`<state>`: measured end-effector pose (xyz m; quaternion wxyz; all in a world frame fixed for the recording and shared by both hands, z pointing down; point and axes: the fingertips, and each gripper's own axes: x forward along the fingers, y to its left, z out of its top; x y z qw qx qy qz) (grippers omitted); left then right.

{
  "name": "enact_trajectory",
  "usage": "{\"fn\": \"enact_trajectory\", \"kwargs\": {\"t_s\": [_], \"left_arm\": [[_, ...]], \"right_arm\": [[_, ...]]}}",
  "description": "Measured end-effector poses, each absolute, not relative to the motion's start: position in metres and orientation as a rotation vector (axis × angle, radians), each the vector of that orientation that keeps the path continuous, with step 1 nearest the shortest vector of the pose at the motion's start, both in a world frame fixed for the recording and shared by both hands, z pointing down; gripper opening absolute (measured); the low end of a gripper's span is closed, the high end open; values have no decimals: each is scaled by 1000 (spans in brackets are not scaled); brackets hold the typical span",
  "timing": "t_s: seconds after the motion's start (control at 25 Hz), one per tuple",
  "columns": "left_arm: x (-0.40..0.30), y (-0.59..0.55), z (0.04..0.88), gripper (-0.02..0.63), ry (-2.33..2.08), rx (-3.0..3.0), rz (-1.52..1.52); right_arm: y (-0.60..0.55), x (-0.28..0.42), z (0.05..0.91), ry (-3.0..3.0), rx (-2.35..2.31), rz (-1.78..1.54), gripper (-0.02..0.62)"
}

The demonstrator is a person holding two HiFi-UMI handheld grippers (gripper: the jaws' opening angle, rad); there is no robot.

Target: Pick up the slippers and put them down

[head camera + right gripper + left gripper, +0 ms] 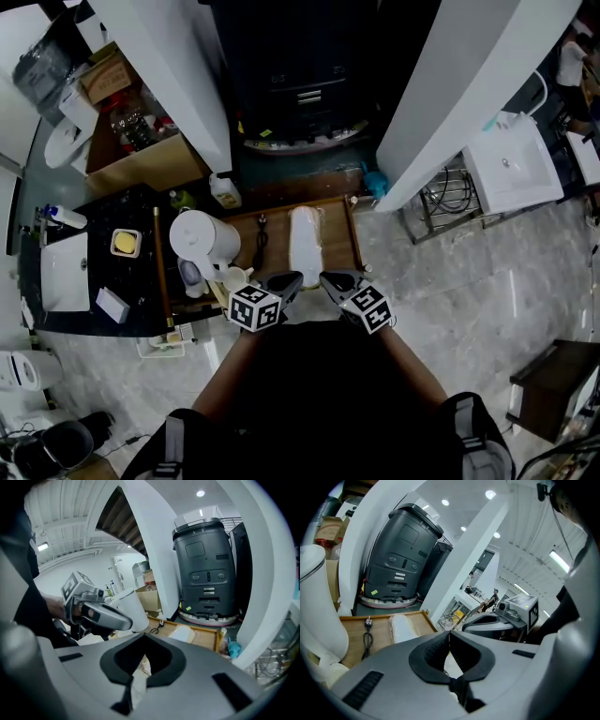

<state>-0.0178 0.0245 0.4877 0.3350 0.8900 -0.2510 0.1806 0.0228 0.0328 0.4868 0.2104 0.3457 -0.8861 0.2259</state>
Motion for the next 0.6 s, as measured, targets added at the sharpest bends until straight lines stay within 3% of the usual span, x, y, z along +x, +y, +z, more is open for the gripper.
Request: {"fn": "enact_trajectory", "kwargs": {"t_s": [0.6], "left_arm": [[-24, 20, 502, 13, -649, 2297, 494]], "right_arm": [[29, 9, 498, -2459, 885, 609, 6]]}}
